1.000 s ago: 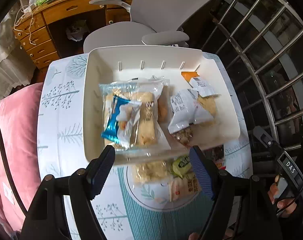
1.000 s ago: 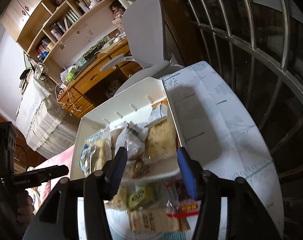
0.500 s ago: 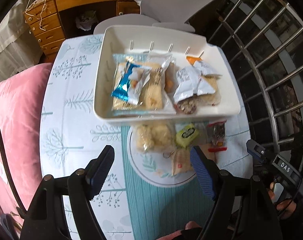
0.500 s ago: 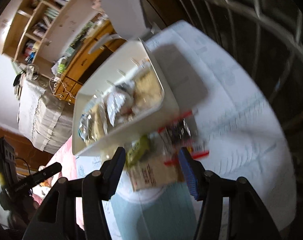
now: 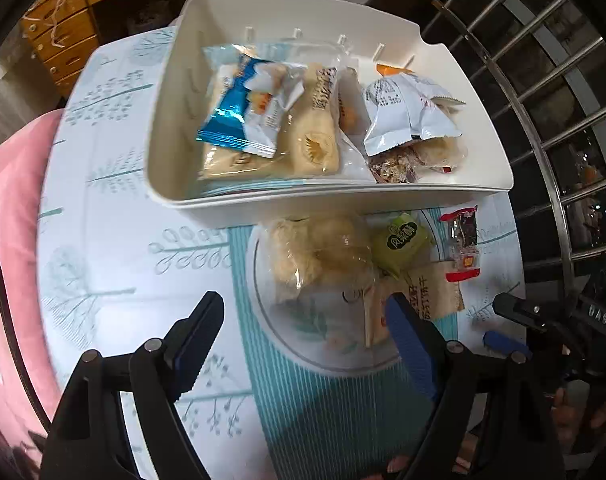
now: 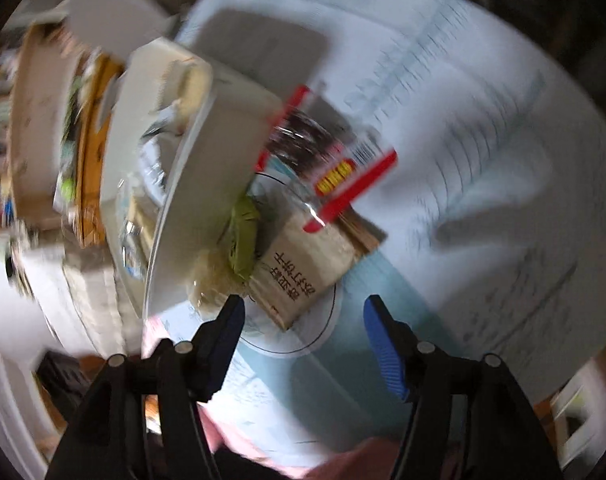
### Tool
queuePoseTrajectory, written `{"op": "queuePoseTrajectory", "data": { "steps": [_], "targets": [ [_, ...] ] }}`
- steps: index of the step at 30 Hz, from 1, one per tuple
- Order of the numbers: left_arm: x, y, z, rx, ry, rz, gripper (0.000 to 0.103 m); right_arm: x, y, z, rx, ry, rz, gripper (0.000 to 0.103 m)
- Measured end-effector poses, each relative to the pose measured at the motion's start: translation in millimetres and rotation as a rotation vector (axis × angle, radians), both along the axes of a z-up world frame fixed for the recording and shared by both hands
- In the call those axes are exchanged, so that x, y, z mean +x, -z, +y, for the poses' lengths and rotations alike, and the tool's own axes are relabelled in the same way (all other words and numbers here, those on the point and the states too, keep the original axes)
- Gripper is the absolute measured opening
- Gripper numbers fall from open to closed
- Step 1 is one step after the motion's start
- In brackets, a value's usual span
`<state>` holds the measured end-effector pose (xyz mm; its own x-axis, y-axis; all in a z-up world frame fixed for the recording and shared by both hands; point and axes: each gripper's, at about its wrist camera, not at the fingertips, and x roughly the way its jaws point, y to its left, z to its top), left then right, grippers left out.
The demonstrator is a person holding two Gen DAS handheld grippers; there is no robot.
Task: Organize snacks
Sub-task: 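Withdraw both open tools from the tray toward the remaining snacks, then grasp the tan biscuit pack with the right tool while the left tool grasps the clear pastry bag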
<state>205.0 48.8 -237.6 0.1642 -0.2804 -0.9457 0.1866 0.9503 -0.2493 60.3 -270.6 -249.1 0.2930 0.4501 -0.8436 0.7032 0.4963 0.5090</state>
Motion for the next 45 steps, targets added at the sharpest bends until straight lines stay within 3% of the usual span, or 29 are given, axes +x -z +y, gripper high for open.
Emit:
{"op": "queuePoseTrajectory", "data": {
  "steps": [6, 12, 22, 27, 37, 42, 45],
  "targets": [
    [12, 32, -13, 0.004, 0.016, 0.033, 0.083, -12, 28, 2, 0.111, 0.281, 0.137, 0.066],
    [24, 46, -22, 0.018, 0.008, 0.025, 0.09, -11, 32, 6, 0.105, 0.452, 0.219, 0.072],
    [38, 75, -30, -0.001, -0.046, 0.103, 0.096, 15, 45, 22, 0.044, 0.499, 0.313, 0.078],
    [40, 81, -37, 0.04, -0.041, 0.091, 0.102, 25, 47, 27, -0.01, 0.528, 0.36, 0.078],
    [40, 83, -60, 0.099, -0.047, 0.061, 0.102, 37, 57, 33, -0.054, 0.569, 0.44, 0.078],
    [41, 85, -83, 0.142, -0.021, 0.033, 0.102, 42, 65, 37, -0.086, 0.537, 0.464, 0.077],
    [43, 84, -87, 0.153, -0.024, 0.016, 0.097, 54, 65, 41, -0.11, 0.512, 0.491, 0.075]
  ]
}}
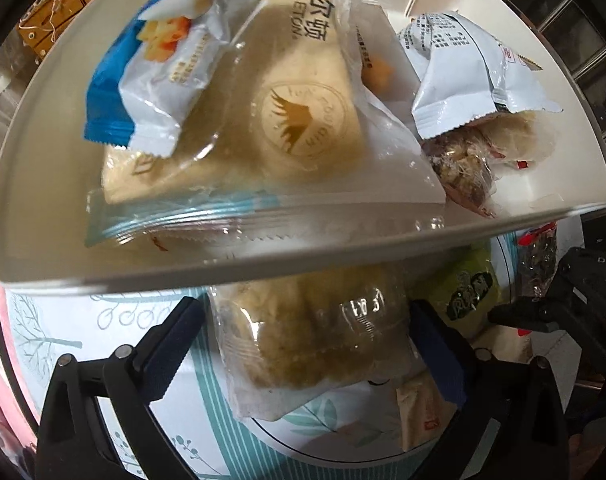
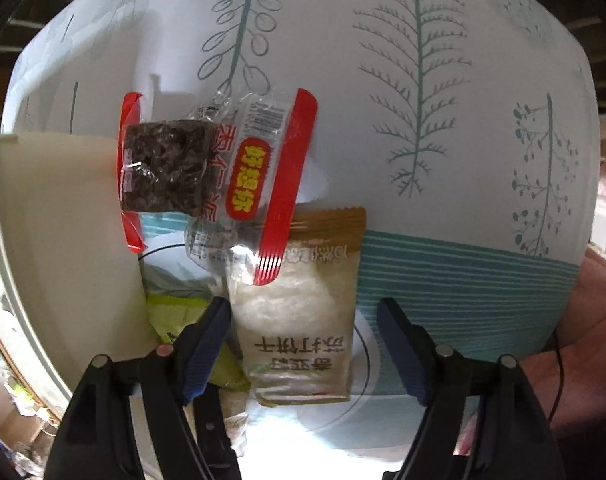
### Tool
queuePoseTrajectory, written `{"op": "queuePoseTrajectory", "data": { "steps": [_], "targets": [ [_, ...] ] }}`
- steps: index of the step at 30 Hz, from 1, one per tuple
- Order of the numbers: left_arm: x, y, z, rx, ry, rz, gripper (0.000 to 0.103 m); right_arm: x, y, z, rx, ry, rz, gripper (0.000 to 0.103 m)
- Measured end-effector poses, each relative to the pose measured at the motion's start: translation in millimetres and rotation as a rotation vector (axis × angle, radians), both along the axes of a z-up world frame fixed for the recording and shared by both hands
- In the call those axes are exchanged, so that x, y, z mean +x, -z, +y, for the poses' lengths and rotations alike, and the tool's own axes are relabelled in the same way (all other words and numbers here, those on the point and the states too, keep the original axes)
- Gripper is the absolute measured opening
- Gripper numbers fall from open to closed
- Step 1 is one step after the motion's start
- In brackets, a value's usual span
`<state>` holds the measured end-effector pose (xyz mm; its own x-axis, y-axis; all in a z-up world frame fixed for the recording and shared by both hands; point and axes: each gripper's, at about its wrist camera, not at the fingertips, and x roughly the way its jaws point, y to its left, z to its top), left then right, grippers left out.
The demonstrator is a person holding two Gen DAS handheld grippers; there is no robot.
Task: Organize snacks
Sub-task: 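Grasp the tan biscuit pack with the right tool while the left tool grasps the clear pastry bag, then lift and carry both held packs over the white tray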
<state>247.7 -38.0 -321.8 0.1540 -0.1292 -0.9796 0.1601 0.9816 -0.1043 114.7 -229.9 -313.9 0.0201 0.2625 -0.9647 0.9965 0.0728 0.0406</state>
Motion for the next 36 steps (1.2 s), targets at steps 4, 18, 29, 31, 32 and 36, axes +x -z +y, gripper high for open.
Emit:
{"op": "queuePoseTrajectory", "data": {
  "steps": [4, 18, 29, 31, 32, 36],
  "targets": [
    [-4, -6, 0, 0.042, -0.023, -0.034, 0.076, 4, -1, 5, -0.015, -0.008, 0.03, 0.062],
    [-23, -10, 25, 0.022, -0.04, 0.028, 0.068, -37, -8, 35, 0.022, -0.052, -0.05, 0.055],
    [-43, -38, 80, -0.024, -0.108, 0.123, 0.068, -61, -32, 74, 0.058, -0.195, -0.176, 0.055],
    [-43, -47, 92, -0.027, -0.121, 0.132, 0.068, -62, -45, 81, 0.053, -0.255, -0.212, 0.055],
    [-42, -50, 98, -0.032, -0.127, 0.138, 0.068, -61, -51, 85, 0.045, -0.288, -0.222, 0.055],
    [-41, -64, 119, -0.054, -0.143, 0.161, 0.068, -48, -75, 102, 0.024, -0.416, -0.274, 0.055]
  ]
}}
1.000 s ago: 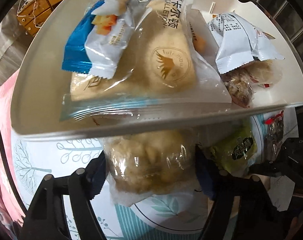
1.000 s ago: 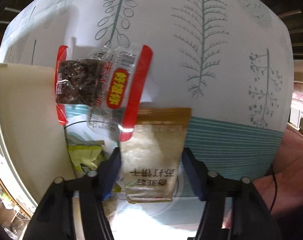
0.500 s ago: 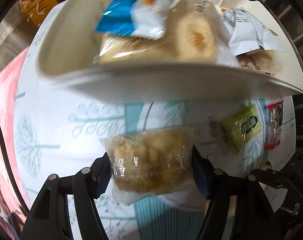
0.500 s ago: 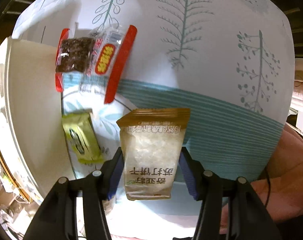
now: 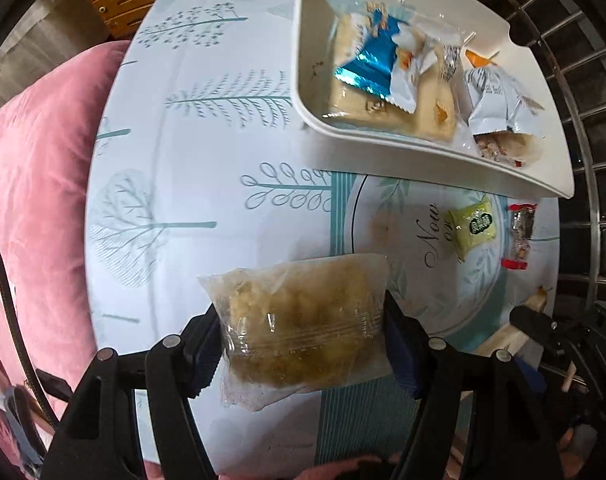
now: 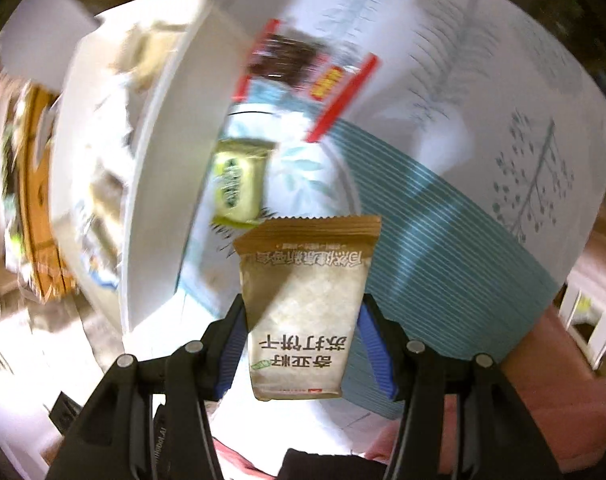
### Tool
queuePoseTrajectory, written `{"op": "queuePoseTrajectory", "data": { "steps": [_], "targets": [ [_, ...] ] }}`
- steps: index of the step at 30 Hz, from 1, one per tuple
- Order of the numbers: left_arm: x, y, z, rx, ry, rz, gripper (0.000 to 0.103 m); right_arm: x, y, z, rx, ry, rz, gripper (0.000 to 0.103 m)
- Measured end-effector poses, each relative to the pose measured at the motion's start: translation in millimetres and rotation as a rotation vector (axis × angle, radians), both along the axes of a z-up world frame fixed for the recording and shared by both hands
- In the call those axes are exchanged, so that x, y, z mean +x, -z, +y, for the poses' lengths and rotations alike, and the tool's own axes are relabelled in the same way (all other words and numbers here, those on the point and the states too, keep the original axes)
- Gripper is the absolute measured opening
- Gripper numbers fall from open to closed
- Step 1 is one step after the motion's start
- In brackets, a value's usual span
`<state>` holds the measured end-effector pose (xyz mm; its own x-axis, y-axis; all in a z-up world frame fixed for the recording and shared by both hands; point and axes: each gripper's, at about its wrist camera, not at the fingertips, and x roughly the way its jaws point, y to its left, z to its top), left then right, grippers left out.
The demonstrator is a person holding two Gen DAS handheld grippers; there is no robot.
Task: Organize snacks
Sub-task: 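Lift and carry both held packs over the white tray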
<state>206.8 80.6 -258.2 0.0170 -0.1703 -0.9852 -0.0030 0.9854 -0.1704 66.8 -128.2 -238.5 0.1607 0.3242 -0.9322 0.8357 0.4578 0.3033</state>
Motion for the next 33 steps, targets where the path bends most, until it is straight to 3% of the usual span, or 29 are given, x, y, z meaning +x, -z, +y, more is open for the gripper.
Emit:
{"op": "queuePoseTrajectory", "data": {
  "steps": [4, 11, 15, 21, 27, 33],
  "targets": [
    [1, -26, 17, -0.031, -0.029, 0.008, 0.068, 19, -23, 12, -0.06, -0.131, -0.078, 0.055],
    [23, -73, 27, -0.077, -0.026, -0.069, 0.069, 49, -51, 21, -0.124, -0.334, -0.207, 0.055],
    [38, -96, 24, -0.098, -0.032, -0.093, 0.069, 72, -51, 5, -0.156, -0.412, -0.267, 0.055],
    [61, -124, 4, -0.129, -0.012, -0.162, 0.069, 81, -85, -20, -0.261, -0.524, -0.405, 0.055],
    [81, -129, -20, -0.133, 0.007, -0.194, 0.069, 96, -105, -44, -0.325, -0.534, -0.557, 0.055],
    [98, -119, -37, -0.165, 0.01, -0.24, 0.069, 113, -99, -68, -0.349, -0.51, -0.624, 0.055]
  ]
}}
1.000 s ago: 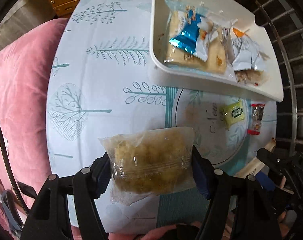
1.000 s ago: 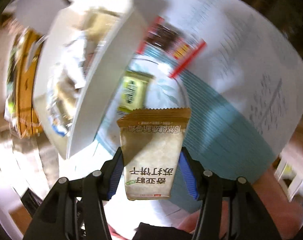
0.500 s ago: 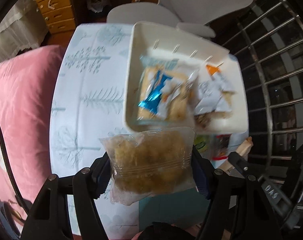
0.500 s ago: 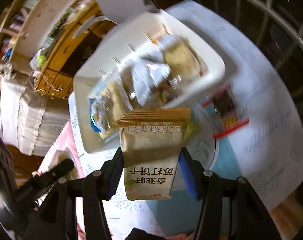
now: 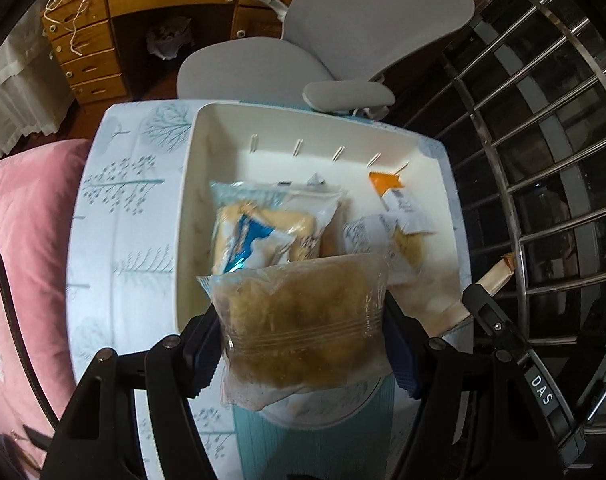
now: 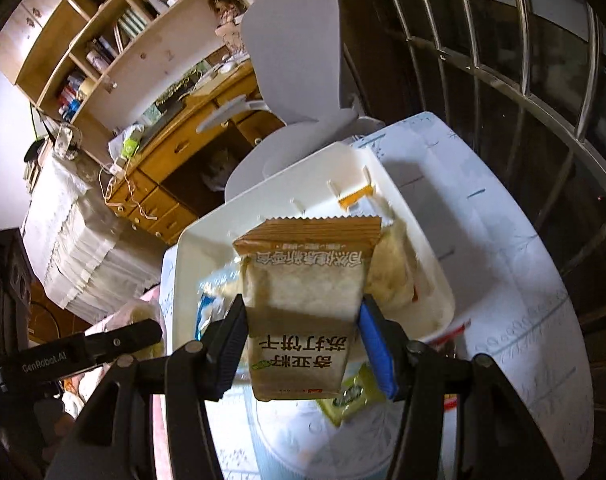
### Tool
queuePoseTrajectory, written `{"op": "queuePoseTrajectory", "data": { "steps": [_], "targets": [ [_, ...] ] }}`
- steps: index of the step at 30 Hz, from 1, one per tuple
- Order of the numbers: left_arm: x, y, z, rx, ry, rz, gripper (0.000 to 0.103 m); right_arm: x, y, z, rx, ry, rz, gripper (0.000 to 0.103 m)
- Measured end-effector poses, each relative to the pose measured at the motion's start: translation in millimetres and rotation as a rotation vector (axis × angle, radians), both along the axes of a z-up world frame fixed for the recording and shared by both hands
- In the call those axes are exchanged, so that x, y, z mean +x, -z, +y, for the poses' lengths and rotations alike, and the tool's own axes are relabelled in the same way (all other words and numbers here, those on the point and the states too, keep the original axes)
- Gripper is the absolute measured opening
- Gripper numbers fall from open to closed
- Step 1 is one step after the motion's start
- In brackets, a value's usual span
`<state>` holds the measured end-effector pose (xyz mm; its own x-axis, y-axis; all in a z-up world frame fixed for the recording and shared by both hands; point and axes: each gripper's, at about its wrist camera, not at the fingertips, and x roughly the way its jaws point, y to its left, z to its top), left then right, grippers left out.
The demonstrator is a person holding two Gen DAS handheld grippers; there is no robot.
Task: Organize snacks
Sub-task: 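Lift and carry both held packs over the white tray, then open both tools to drop the biscuit pack and pastry bag into the tray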
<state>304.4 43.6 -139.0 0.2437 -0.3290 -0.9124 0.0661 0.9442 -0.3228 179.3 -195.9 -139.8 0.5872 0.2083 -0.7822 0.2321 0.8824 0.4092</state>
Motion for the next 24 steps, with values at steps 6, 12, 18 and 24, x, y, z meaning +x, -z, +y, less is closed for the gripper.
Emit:
{"op": "queuePoseTrajectory", "data": {
  "steps": [6, 12, 18, 24],
  "targets": [
    [12, 16, -10, -0.021, -0.007, -0.004, 0.074, 18, 14, -22, 0.024, 0.035, 0.042, 0.062],
    [10, 23, -19, -0.016, 0.02, 0.02, 0.085, 15, 25, -36, 0.048, 0.085, 0.101, 0.073],
    [0, 22, -20, -0.032, 0.044, 0.035, 0.085, 1, 21, -41, 0.063, 0.128, 0.096, 0.073],
    [-19, 7, -19, -0.047, 0.082, 0.012, 0.085, -17, 6, -42, 0.052, 0.154, 0.07, 0.073]
  ]
}}
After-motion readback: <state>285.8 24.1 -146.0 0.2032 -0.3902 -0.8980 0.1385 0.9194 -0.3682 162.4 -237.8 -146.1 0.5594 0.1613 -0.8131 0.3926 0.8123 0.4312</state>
